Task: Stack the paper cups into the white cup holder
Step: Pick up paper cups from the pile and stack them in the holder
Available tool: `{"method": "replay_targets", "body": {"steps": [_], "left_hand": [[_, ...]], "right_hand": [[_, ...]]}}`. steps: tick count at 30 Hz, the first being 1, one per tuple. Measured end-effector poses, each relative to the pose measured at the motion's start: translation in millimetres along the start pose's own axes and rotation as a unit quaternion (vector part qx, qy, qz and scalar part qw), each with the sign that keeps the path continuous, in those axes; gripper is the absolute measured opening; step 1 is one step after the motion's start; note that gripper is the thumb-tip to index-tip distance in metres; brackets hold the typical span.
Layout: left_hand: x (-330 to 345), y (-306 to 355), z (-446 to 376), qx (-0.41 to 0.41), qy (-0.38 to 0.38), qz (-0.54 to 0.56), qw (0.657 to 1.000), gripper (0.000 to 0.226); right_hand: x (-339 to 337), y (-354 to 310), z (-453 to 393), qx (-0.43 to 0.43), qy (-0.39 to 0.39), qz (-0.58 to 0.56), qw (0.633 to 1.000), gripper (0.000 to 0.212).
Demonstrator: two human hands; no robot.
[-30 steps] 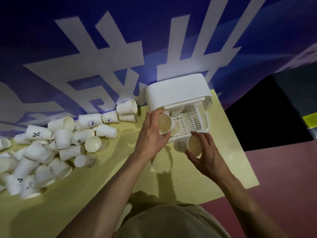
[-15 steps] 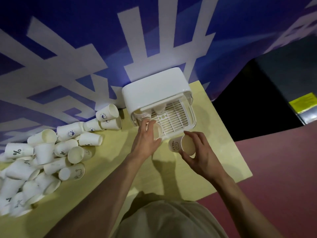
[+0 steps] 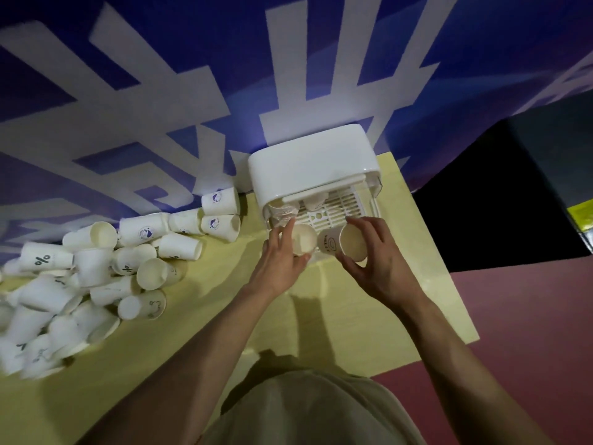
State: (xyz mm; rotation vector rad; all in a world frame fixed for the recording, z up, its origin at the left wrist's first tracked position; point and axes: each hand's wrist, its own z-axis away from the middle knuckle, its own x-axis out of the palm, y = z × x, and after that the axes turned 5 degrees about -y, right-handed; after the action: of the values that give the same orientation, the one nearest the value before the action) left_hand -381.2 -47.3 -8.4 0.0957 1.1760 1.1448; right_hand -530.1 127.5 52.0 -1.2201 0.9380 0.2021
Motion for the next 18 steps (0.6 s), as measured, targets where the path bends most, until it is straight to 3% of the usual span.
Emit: {"method": "replay_targets", "body": {"steps": [8,18], "left_hand": [[-4,-58,103,-0.011,0.042,0.094,0.995,0.05],[-15,-137,186,-0.091,0.131,0.117,0.98,0.04]], "right_hand": [[43,-25,-47,-0.054,-0.081,0.093,0.991,0.07],[97,-16,-70,0.025,-0.151,0.174,0.973,0.077]]}}
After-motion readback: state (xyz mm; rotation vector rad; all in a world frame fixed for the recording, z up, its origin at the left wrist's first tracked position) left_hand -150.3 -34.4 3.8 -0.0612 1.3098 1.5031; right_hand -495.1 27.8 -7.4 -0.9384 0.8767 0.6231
